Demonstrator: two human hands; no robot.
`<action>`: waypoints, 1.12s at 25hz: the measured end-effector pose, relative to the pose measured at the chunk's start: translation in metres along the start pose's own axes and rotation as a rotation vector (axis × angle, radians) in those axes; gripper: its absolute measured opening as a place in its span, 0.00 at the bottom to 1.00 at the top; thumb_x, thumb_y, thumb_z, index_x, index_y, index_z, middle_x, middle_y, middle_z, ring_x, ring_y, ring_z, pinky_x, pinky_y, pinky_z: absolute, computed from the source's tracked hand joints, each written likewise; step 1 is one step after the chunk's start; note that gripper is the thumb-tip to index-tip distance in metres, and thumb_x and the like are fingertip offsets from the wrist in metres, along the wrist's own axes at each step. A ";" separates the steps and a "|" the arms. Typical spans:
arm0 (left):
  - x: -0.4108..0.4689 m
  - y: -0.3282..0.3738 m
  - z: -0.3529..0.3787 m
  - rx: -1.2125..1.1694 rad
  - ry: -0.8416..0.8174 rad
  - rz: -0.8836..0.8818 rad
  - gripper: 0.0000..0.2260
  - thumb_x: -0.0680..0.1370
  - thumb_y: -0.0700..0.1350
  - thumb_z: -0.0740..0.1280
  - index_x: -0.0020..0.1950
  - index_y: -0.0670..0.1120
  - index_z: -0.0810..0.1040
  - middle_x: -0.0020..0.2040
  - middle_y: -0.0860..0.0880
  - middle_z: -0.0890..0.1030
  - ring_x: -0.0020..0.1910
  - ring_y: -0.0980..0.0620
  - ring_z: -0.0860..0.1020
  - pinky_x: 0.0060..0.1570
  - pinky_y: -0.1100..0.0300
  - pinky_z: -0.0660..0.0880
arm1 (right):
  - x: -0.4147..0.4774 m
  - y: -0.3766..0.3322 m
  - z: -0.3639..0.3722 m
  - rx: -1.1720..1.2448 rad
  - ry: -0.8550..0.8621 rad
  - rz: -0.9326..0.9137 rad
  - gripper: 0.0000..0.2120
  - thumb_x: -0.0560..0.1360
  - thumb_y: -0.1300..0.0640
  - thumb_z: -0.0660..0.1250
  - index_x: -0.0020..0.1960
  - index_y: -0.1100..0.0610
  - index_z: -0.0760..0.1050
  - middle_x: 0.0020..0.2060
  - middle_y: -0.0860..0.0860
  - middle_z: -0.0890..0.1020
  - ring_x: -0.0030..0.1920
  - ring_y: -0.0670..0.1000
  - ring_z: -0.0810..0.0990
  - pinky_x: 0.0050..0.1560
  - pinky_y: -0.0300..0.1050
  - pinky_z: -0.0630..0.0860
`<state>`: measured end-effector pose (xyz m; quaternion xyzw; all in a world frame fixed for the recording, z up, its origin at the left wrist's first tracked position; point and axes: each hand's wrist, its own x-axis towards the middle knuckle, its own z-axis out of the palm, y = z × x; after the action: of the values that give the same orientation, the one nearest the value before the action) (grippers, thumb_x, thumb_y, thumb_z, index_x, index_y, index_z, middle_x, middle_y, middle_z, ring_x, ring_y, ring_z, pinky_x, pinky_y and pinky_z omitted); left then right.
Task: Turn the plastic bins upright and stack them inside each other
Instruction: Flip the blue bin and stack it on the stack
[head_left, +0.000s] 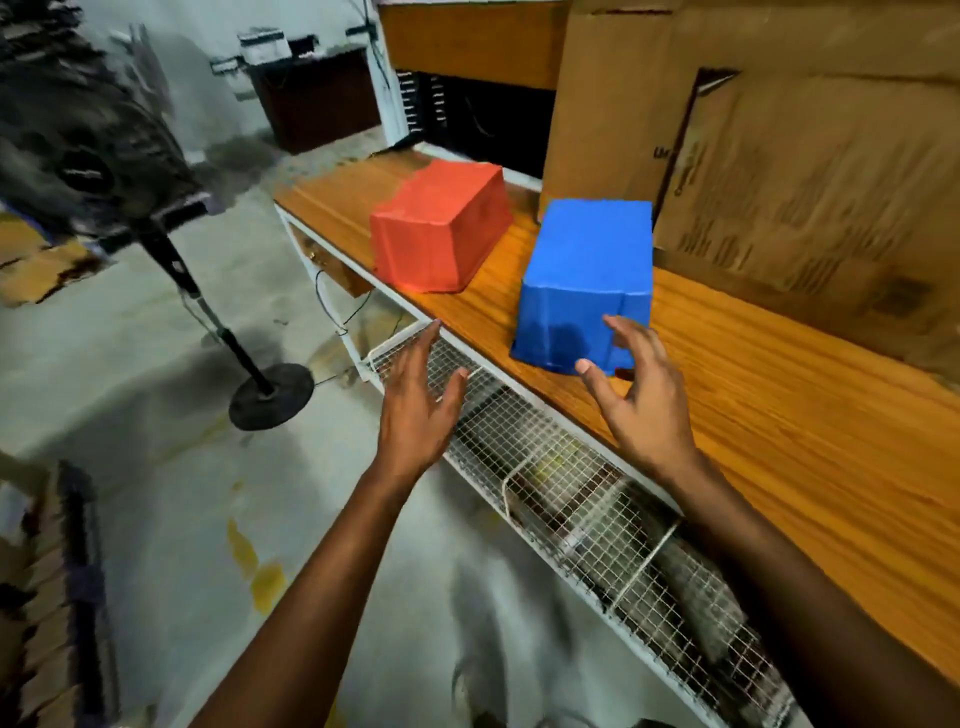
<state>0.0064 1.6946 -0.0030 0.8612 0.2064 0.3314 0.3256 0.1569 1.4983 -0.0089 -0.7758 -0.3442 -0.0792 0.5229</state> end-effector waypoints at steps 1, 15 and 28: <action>0.017 -0.003 0.003 -0.017 -0.019 0.027 0.26 0.78 0.48 0.64 0.75 0.46 0.65 0.72 0.44 0.71 0.70 0.45 0.71 0.66 0.43 0.70 | 0.011 0.002 0.002 -0.002 0.035 0.022 0.28 0.75 0.43 0.67 0.70 0.57 0.72 0.65 0.54 0.76 0.66 0.52 0.75 0.58 0.54 0.79; 0.242 -0.037 0.091 -0.630 -0.256 -0.336 0.15 0.80 0.47 0.65 0.67 0.51 0.72 0.61 0.49 0.76 0.58 0.51 0.76 0.53 0.54 0.74 | 0.121 0.063 0.014 0.006 0.369 0.353 0.24 0.74 0.43 0.67 0.67 0.53 0.75 0.63 0.49 0.79 0.58 0.49 0.80 0.49 0.36 0.76; 0.277 -0.046 0.208 -0.156 -0.486 -0.270 0.29 0.79 0.55 0.64 0.77 0.45 0.60 0.73 0.43 0.71 0.70 0.44 0.71 0.68 0.52 0.68 | 0.151 0.186 0.062 0.420 0.392 0.721 0.13 0.72 0.44 0.63 0.46 0.50 0.81 0.47 0.50 0.85 0.50 0.49 0.79 0.57 0.50 0.73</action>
<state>0.3396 1.7970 -0.0323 0.8524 0.2089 0.0840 0.4720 0.3703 1.5795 -0.1042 -0.6937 0.0445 0.0342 0.7181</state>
